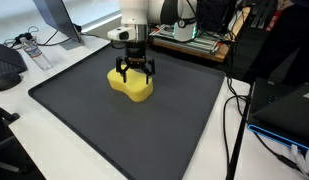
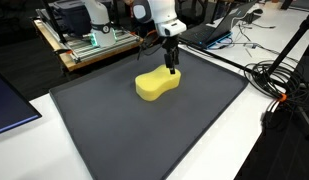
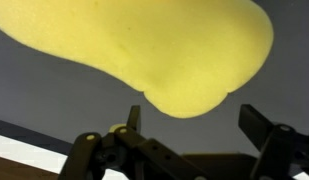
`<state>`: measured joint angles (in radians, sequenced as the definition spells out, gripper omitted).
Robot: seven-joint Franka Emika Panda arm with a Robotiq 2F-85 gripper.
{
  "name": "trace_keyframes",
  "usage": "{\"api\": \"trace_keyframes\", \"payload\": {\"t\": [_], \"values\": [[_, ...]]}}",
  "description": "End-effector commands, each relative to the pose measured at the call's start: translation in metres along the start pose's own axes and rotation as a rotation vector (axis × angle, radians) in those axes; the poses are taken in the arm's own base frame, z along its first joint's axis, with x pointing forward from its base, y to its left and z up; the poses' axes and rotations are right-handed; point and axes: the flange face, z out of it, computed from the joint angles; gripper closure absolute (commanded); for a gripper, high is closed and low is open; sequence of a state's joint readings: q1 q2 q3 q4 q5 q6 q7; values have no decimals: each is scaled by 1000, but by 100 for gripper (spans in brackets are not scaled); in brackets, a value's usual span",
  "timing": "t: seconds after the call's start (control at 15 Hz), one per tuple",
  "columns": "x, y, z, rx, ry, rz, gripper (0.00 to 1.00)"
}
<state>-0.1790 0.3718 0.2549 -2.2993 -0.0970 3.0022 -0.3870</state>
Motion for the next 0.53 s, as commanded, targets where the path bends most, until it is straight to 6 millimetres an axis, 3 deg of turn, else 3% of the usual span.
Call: {"api": "trace_keyframes", "payload": {"t": [0.0,0.27,0.47], "values": [[3,-8,-28,-17,-27,33,0],[21,-23,-58,-45,-112,37,0],[40,-49,-76,-59,-221,24,0]]}}
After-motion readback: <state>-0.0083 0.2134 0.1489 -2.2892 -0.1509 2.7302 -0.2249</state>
